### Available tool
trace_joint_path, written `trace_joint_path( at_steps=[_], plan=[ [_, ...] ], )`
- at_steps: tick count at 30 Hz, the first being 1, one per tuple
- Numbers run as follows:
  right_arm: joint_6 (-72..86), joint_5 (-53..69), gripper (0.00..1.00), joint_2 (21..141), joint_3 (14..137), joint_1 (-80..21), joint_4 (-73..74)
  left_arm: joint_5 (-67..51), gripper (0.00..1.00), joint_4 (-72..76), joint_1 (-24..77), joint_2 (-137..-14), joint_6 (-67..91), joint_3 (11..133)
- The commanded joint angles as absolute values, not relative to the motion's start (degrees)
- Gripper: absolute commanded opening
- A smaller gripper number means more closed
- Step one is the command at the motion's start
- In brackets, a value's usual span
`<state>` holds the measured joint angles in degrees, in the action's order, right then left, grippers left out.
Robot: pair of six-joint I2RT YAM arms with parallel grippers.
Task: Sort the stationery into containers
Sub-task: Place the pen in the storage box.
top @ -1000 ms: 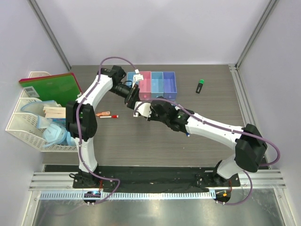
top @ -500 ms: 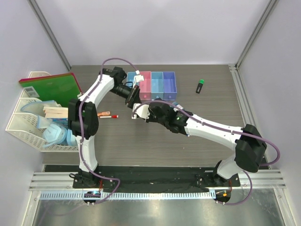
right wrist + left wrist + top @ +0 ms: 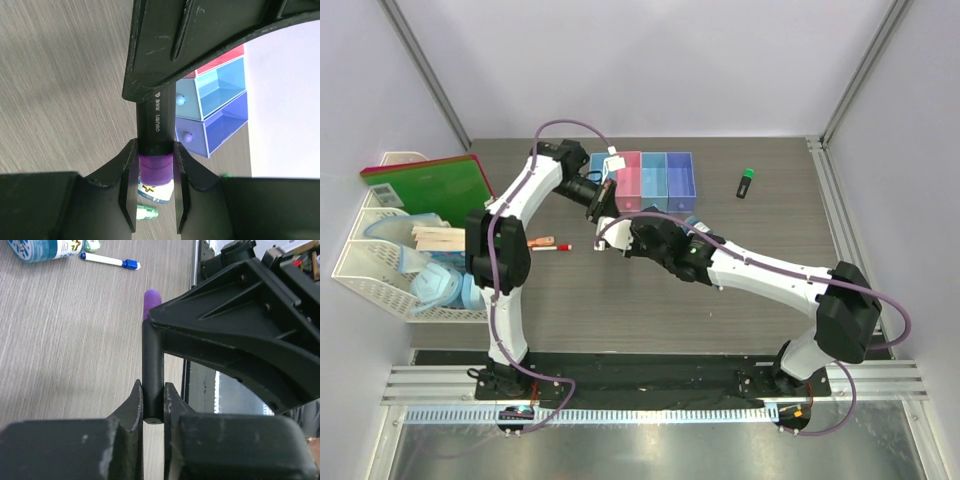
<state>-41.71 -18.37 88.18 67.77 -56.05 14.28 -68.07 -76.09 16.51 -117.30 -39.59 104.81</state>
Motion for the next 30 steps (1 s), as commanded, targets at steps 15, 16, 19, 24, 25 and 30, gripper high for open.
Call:
trace_joint_path(
  at_steps=[15,16,19,24,25,30],
  plan=[
    [-38.59,-24.87,0.61,86.23,70.84,-57.30,8.61,-64.87,0.00,-57.24,16.44,-111.80,-22.79,98.44],
    [-38.41,-25.13,0.61,85.61,70.49,-57.13,8.09,-62.08,0.00,-52.00,16.35,-110.93,-20.59,97.22],
    [-38.67,-27.50,0.61,82.80,69.00,-56.17,4.86,-56.36,0.00,-43.88,16.00,-109.43,-12.23,94.58],
    [-40.00,-32.96,0.68,79.81,63.81,-49.50,-4.48,-34.74,0.00,-28.22,16.08,-106.70,-2.83,91.76],
    [-39.38,-32.96,0.68,79.80,63.81,-47.92,-5.18,-31.85,0.00,-26.82,16.00,-106.79,-2.55,91.84],
    [-32.62,-32.78,0.67,83.31,64.95,-35.45,-6.68,-15.06,0.00,-19.35,16.26,-108.80,-0.26,93.07]
  ],
)
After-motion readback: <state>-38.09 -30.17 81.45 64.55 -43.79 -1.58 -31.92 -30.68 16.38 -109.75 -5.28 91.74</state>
